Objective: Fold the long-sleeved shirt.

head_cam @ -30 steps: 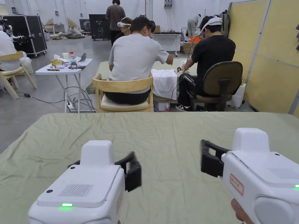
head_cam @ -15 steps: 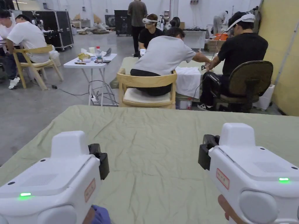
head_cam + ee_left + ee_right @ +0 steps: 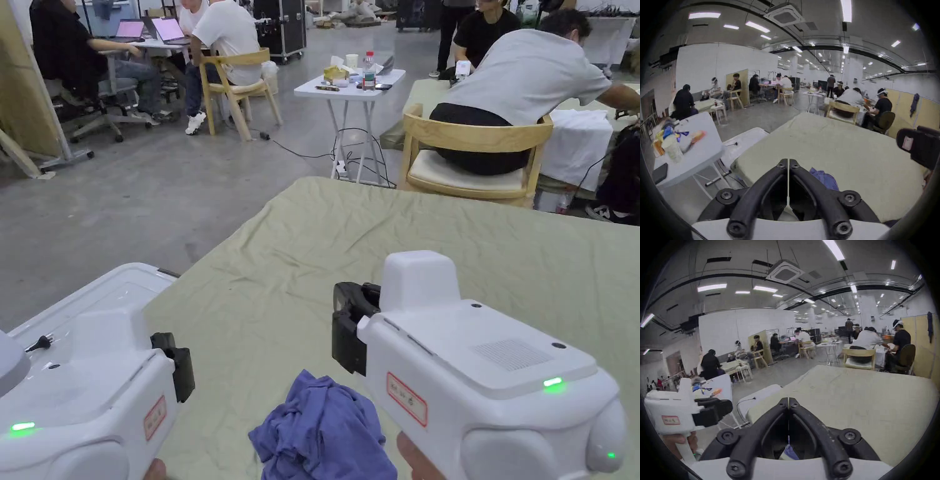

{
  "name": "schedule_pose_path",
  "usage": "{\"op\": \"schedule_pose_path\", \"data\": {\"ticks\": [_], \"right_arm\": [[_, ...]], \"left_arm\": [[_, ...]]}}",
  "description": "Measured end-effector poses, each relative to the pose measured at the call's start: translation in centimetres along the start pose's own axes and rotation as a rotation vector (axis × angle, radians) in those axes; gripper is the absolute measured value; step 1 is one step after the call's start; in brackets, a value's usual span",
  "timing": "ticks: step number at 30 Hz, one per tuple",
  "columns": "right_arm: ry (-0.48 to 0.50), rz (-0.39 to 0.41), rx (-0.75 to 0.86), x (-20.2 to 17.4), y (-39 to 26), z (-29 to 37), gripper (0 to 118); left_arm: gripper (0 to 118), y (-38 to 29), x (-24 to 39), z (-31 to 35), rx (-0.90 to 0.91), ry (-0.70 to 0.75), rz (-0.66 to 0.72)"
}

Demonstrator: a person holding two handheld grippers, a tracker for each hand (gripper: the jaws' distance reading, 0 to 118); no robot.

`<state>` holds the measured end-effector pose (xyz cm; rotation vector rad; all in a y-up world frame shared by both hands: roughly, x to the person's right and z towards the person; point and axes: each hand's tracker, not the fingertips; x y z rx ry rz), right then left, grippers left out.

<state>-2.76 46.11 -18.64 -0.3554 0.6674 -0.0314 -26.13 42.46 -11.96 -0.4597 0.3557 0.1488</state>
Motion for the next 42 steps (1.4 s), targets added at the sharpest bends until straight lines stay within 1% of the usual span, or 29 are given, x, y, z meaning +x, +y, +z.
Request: {"op": "schedule_pose_path", "data": {"ticks": [1, 2, 3, 4, 5, 6, 9, 11, 14, 16, 17, 18, 19, 20, 21, 23, 25, 26, 28, 30, 33, 37, 40, 42], "right_arm": [[-0.011, -0.004, -0.014, 1.0, -0.4, 0.3, 3], [-0.025, -0.007, -0.032, 1.9, -0.9, 0.5, 3], [-0.042, -0.009, -0.051, 2.8, -1.3, 0.7, 3], [-0.071, -0.008, -0.075, 3.7, -1.8, 0.9, 3], [-0.095, -0.004, -0.098, 4.8, -2.4, 1.4, 3], [-0.115, -0.007, -0.113, 5.6, -2.9, 1.7, 3], [-0.177, -0.035, -0.163, 7.9, -4.5, 2.5, 3], [-0.221, -0.044, -0.194, 9.1, -5.3, 2.8, 3], [-0.251, -0.051, -0.222, 10.5, -5.8, 3.2, 3], [-0.273, -0.064, -0.231, 11.2, -5.9, 3.4, 3], [-0.278, -0.068, -0.234, 11.5, -6.0, 3.5, 3], [-0.282, -0.072, -0.235, 11.7, -6.0, 3.6, 3], [-0.284, -0.077, -0.236, 11.9, -6.1, 3.7, 2], [-0.285, -0.081, -0.237, 12.1, -6.1, 3.9, 3], [-0.285, -0.084, -0.237, 12.3, -6.2, 4.0, 2], [-0.291, -0.098, -0.233, 12.7, -6.1, 4.6, 2], [-0.298, -0.114, -0.222, 13.1, -6.0, 5.3, 3], [-0.303, -0.123, -0.209, 13.3, -5.9, 6.0, 2], [-0.313, -0.131, -0.177, 13.7, -5.5, 7.3, 2], [-0.319, -0.138, -0.139, 14.1, -4.8, 8.8, 2], [-0.325, -0.148, -0.067, 14.7, -3.6, 11.6, 2], [-0.340, -0.142, 0.021, 15.8, -1.9, 15.6, 2], [-0.363, -0.134, 0.073, 16.8, -0.9, 18.7, 2], [-0.376, -0.132, 0.091, 17.4, -0.4, 20.4, 2]], "left_arm": [[6, -0.7, 0.2, -1.2, -0.026, -0.033, 0.020], [21, -1.7, 0.5, -2.6, -0.051, -0.063, 0.048], [64, -2.7, 0.9, -4.2, -0.080, -0.092, 0.053], [101, -4.0, 1.6, -6.4, -0.129, -0.123, 0.051], [118, -5.5, 2.3, -8.5, -0.207, -0.150, 0.030], [112, -6.6, 2.6, -9.7, -0.226, -0.153, 0.002], [112, -10.4, 4.7, -15.1, -0.345, -0.125, -0.040], [111, -12.3, 5.3, -18.2, -0.396, -0.116, -0.036], [102, -14.3, 5.5, -21.2, -0.432, -0.148, -0.002], [84, -15.2, 5.7, -22.5, -0.479, -0.190, 0.005], [71, -15.4, 5.8, -22.9, -0.481, -0.196, 0.000], [50, -15.5, 5.9, -23.2, -0.478, -0.188, 0.002], [37, -15.5, 6.1, -23.3, -0.478, -0.200, -0.004], [30, -15.6, 6.5, -23.4, -0.475, -0.217, -0.013], [24, -15.4, 6.7, -23.3, -0.475, -0.213, -0.019], [21, -14.4, 6.7, -22.8, -0.478, -0.206, -0.007], [19, -12.3, 6.7, -21.5, -0.452, -0.265, 0.082], [19, -10.6, 6.9, -20.0, -0.413, -0.294, 0.103], [18, -6.9, 8.3, -17.2, -0.320, -0.346, 0.084], [16, -2.6, 9.8, -14.2, -0.235, -0.431, 0.067], [16, 4.6, 13.1, -9.9, -0.079, -0.558, 0.060], [16, 12.6, 18.8, -5.0, 0.088, -0.639, -0.015], [15, 16.1, 23.8, -2.5, 0.134, -0.707, -0.047], [15, 16.7, 27.6, -1.5, 0.169, -0.713, -0.101]]}}
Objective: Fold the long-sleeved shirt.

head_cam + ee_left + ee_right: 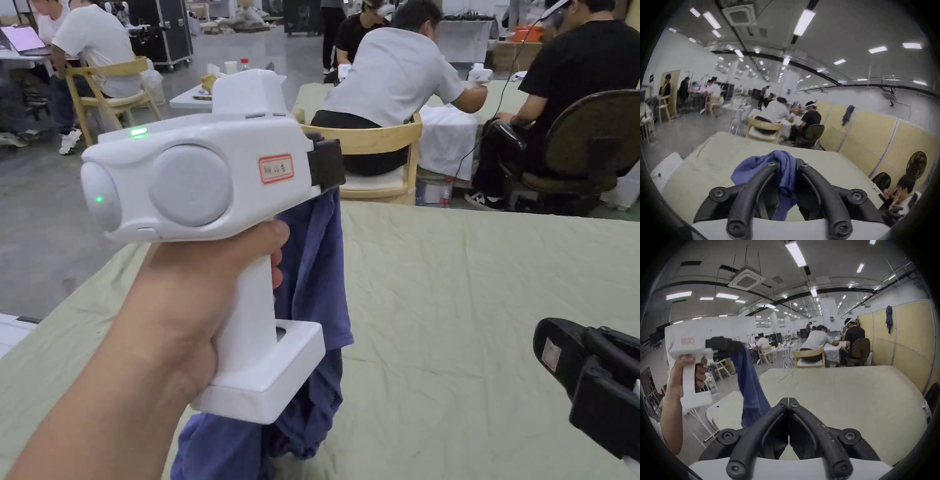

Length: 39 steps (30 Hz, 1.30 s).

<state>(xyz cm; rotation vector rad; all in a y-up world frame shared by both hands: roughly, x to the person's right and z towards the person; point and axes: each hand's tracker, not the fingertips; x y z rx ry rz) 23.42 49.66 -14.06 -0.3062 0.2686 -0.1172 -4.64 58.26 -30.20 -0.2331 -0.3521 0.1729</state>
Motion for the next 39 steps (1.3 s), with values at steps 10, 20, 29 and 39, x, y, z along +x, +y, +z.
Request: {"op": "schedule_pose_path", "data": {"ticks": [10, 20, 29, 39], "right_arm": [[-0.195, -0.051, 0.006, 8.0, -1.8, 4.7, 2], [-0.319, -0.162, -0.157, 14.6, -7.8, 5.1, 2], [-0.327, -0.190, -0.176, 15.4, -8.7, 4.4, 2], [-0.272, -0.223, -0.141, 11.0, -9.5, 2.5, 2]], "left_arm": [[15, -13.6, 15.6, -15.3, -0.372, -0.183, -0.048], [15, -40.6, 24.2, -23.6, -0.975, -0.193, -0.104], [118, -37.5, 23.0, -21.9, -0.850, -0.259, -0.050], [2, -27.9, 10.3, -5.2, -0.604, -0.136, -0.014]]}}
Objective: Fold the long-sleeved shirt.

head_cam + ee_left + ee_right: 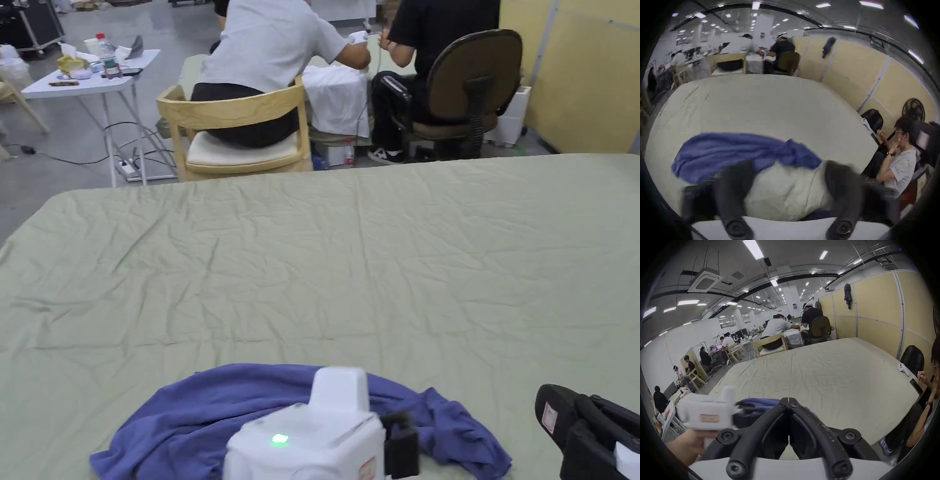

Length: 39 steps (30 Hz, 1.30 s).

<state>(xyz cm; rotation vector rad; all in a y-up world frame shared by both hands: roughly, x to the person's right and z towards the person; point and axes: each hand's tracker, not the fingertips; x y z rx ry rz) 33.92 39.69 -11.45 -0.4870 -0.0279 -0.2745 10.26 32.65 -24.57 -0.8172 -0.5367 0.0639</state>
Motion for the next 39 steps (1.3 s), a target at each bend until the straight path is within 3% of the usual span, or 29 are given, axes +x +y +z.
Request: {"op": "schedule_pose_path", "data": {"ticks": [2, 5, 9, 10, 11, 12, 13, 16, 19, 23, 25, 27, 29, 30, 31, 32, 34, 36, 38, 39], "right_arm": [[0.018, -0.008, -0.016, -1.0, -0.7, -0.9, 2], [0.047, -0.008, -0.066, -2.5, -1.9, -2.8, 2], [0.065, 0.024, -0.152, -4.0, -3.1, -5.7, 2], [0.065, 0.023, -0.158, -4.3, -3.1, -6.3, 2], [0.065, 0.022, -0.165, -4.6, -3.1, -6.8, 2], [0.066, 0.020, -0.172, -4.7, -3.1, -7.4, 2], [0.066, 0.021, -0.179, -4.8, -3.1, -7.9, 2], [0.059, 0.034, -0.204, -4.9, -3.1, -9.9, 2], [0.041, 0.032, -0.234, -4.6, -3.2, -12.2, 2], [0.018, 0.003, -0.281, -3.9, -3.7, -15.1, 2], [0.015, -0.004, -0.305, -3.9, -4.1, -16.1, 2], [0.008, 0.003, -0.324, -3.8, -4.3, -17.2, 2], [0.001, 0.005, -0.343, -3.8, -4.3, -18.1, 2], [-0.002, 0.006, -0.353, -3.5, -4.2, -18.6, 2], [-0.006, 0.006, -0.361, -3.1, -4.1, -19.3, 2], [-0.011, 0.005, -0.366, -2.6, -4.0, -20.0, 2], [-0.056, 0.015, -0.356, -1.3, -4.0, -21.6, 17], [-0.078, 0.138, -0.350, 0.1, -4.5, -23.2, 35], [-0.170, 0.224, -0.443, 1.5, -5.2, -25.2, 106], [-0.203, 0.235, -0.455, 2.3, -5.7, -25.9, 118]], "left_arm": [[3, -2.9, -3.1, 2.1, -0.018, 0.111, 0.083], [2, -7.1, -6.7, 2.9, -0.120, 0.087, 0.087], [3, -8.2, -13.5, 3.8, -0.145, 0.144, 0.270], [12, -7.5, -15.2, 3.9, -0.113, 0.171, 0.301], [35, -6.4, -17.3, 3.7, -0.087, 0.196, 0.315], [85, -5.2, -19.1, 3.1, -0.065, 0.238, 0.315], [117, -4.0, -21.0, 2.1, -0.045, 0.290, 0.311], [115, 0.1, -26.9, -2.6, 0.017, 0.424, 0.248], [115, 2.7, -31.8, -9.2, -0.096, 0.463, 0.139], [110, 2.7, -35.4, -17.0, -0.328, 0.411, 0.000], [118, 2.4, -36.3, -18.6, -0.318, 0.408, 0.026], [115, 2.6, -36.5, -18.1, -0.285, 0.393, 0.092], [94, 2.7, -36.4, -17.3, -0.283, 0.397, 0.095], [65, 2.7, -36.0, -16.7, -0.263, 0.391, 0.090], [29, 2.9, -35.4, -15.8, -0.237, 0.390, 0.065], [5, 3.1, -34.8, -14.9, -0.207, 0.367, 0.033], [5, 3.2, -33.9, -13.7, -0.187, 0.342, 0.006], [5, 3.1, -32.6, -12.7, -0.196, 0.322, -0.016], [5, 3.1, -32.1, -11.3, -0.189, 0.309, -0.020], [4, 3.2, -31.8, -11.3, -0.180, 0.305, -0.015]]}}
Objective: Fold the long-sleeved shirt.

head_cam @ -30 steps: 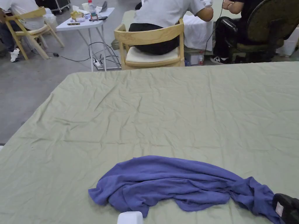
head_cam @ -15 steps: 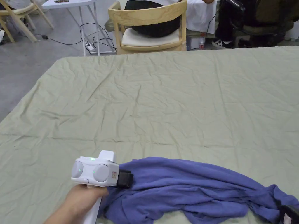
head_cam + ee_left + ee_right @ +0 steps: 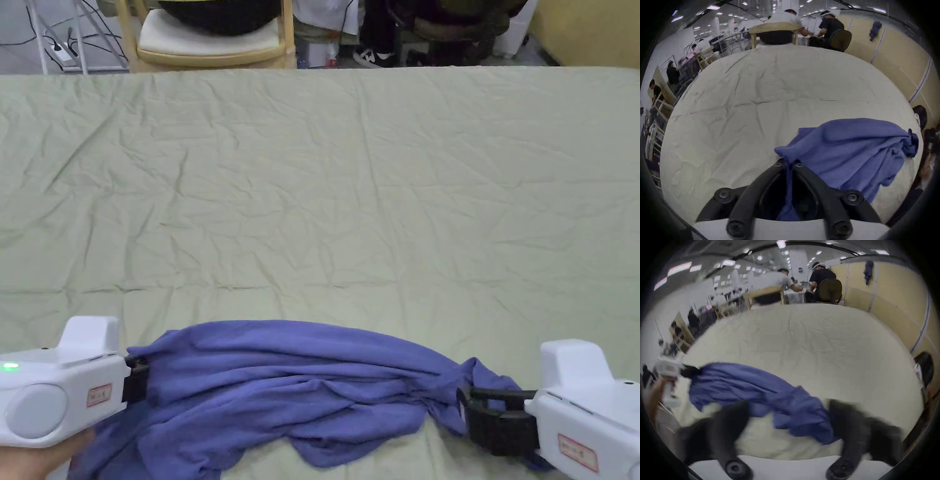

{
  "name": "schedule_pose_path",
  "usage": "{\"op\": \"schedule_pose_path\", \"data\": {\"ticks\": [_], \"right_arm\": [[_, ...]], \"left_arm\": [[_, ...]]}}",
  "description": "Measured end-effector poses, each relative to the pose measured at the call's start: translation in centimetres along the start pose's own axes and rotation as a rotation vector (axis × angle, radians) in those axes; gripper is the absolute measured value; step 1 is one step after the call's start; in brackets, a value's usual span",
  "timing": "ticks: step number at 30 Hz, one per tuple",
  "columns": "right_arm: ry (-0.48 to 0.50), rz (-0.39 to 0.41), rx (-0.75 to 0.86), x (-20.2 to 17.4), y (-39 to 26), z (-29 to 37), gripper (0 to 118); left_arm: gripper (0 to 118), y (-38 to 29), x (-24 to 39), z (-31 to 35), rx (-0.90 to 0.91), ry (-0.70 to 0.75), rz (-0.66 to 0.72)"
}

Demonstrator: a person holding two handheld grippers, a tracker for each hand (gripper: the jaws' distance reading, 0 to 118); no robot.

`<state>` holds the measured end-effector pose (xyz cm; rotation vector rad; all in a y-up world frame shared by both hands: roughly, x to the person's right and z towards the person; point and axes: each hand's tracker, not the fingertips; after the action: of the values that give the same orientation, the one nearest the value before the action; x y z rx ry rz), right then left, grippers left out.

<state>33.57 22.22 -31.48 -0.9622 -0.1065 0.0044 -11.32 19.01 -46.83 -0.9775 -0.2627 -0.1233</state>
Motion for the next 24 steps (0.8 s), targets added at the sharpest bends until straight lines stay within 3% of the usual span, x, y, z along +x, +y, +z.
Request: {"op": "schedule_pose_path", "data": {"ticks": [2, 3, 5, 6, 7, 8, 9, 10, 13, 24], "right_arm": [[-0.039, 0.029, -0.003, 0.0, -0.1, -1.9, 111], [-0.056, 0.046, -0.039, 0.2, -0.2, -2.8, 115], [-0.101, 0.029, -0.109, 1.5, -1.0, -5.1, 115], [-0.075, 0.005, -0.103, 1.8, -1.3, -5.8, 110], [-0.015, -0.029, -0.119, 2.2, -1.6, -6.0, 95], [0.024, -0.070, -0.152, 2.4, -1.4, -6.0, 69], [0.045, -0.139, -0.137, 2.5, -1.3, -5.0, 33], [0.064, -0.187, -0.087, 2.5, -1.3, -3.9, 28], [-0.030, -0.057, 0.075, 0.5, -1.5, 1.0, 27], [-0.032, -0.009, 0.644, -0.4, -0.6, 20.8, 24]], "left_arm": [[5, 0.1, -0.4, 1.3, 0.019, -0.010, 0.030], [5, 0.1, -0.5, 1.9, 0.031, -0.022, 0.065], [5, 0.3, -0.2, 3.0, 0.046, -0.035, 0.104], [5, 0.2, -0.1, 3.7, 0.061, -0.041, 0.118], [4, 0.2, 0.1, 4.5, 0.074, -0.048, 0.128], [4, 0.3, 0.8, 5.2, 0.086, -0.047, 0.132], [4, 0.3, 1.1, 6.1, 0.104, -0.045, 0.140], [4, 0.2, 1.4, 7.2, 0.126, -0.044, 0.152], [4, 0.0, 1.9, 10.2, 0.200, -0.082, 0.200], [5, 0.3, 4.5, 28.8, 0.608, -0.141, 0.369]]}}
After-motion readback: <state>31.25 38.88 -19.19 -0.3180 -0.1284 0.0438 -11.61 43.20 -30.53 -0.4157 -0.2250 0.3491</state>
